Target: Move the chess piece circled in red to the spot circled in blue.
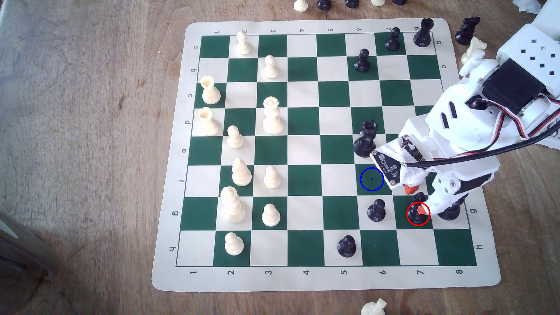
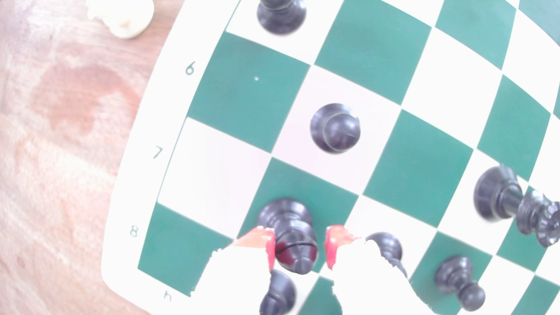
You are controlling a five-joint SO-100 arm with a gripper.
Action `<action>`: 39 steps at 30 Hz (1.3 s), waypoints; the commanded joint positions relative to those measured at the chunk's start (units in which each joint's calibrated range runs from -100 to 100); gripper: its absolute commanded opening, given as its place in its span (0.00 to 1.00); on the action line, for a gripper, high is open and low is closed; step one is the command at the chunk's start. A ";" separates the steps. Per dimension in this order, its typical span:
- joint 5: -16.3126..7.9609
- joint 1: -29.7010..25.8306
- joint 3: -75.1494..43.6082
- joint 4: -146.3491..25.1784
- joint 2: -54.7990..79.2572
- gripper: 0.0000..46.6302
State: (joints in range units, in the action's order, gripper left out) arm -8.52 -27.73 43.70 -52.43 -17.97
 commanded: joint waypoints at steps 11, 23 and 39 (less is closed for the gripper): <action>0.73 -0.31 -4.62 -4.24 -2.91 0.01; 0.98 4.22 -18.13 -11.53 -5.20 0.01; 7.03 8.84 -14.41 -10.80 2.10 0.01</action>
State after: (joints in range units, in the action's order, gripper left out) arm -2.17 -18.22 29.69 -64.06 -16.38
